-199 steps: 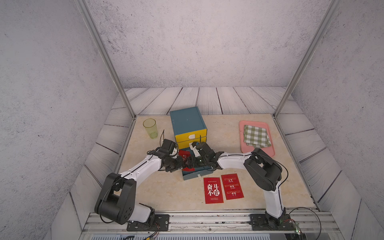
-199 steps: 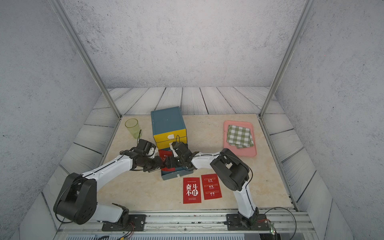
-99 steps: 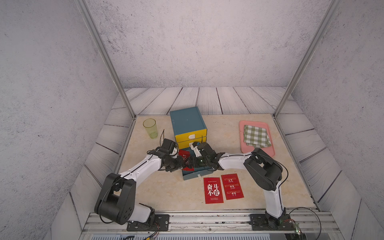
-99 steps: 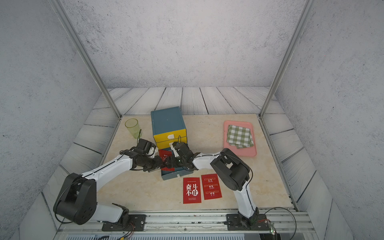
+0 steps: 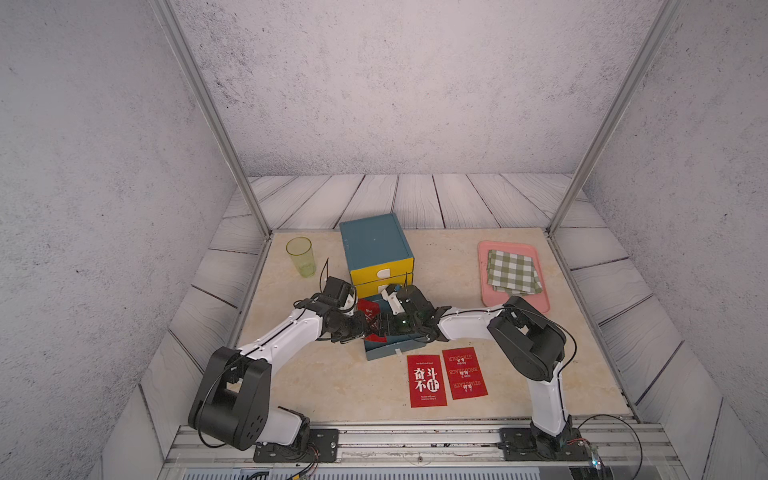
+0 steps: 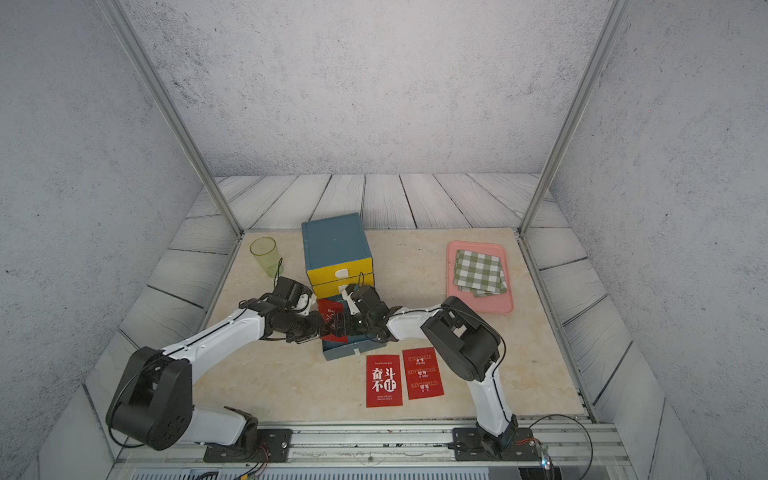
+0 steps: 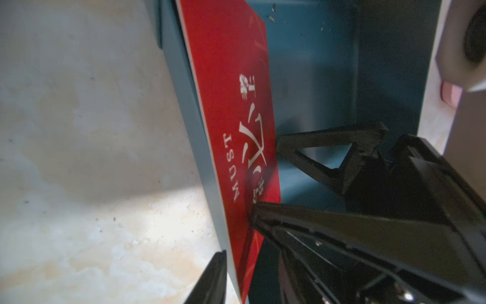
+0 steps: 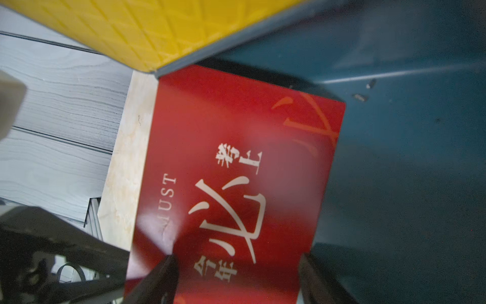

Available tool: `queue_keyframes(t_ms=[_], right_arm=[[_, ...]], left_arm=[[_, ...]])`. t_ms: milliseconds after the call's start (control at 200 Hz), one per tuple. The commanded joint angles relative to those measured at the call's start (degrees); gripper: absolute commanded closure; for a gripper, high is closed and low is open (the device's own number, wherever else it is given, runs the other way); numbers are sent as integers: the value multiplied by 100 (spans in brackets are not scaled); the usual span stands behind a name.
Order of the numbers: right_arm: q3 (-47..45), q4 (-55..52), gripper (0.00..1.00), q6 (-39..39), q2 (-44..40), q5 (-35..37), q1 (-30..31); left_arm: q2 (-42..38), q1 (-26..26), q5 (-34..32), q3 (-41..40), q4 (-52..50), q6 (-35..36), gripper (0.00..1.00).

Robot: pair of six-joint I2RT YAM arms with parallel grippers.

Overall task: Take the postcards out of the drawer
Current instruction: Pick up the postcard from the drawer.

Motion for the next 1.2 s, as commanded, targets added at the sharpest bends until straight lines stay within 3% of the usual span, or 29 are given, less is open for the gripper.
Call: queue_keyframes(t_ms=[0,400,656,1196], right_arm=[[-105,-88,23,36,-451,-386,93],[-74,-181,23,-12,-637,-307,98],[-89,-131,23,32,-614,-350,95],[424,-1520,22,-328,-1072,256,93]], left_arm=[[-26,-67,9,158,164,64,65],[-122,-67,22,159,234,20,87],[-83,-67,118,160,312,-15,96],[-419,-67,224,283,187,-138,99]])
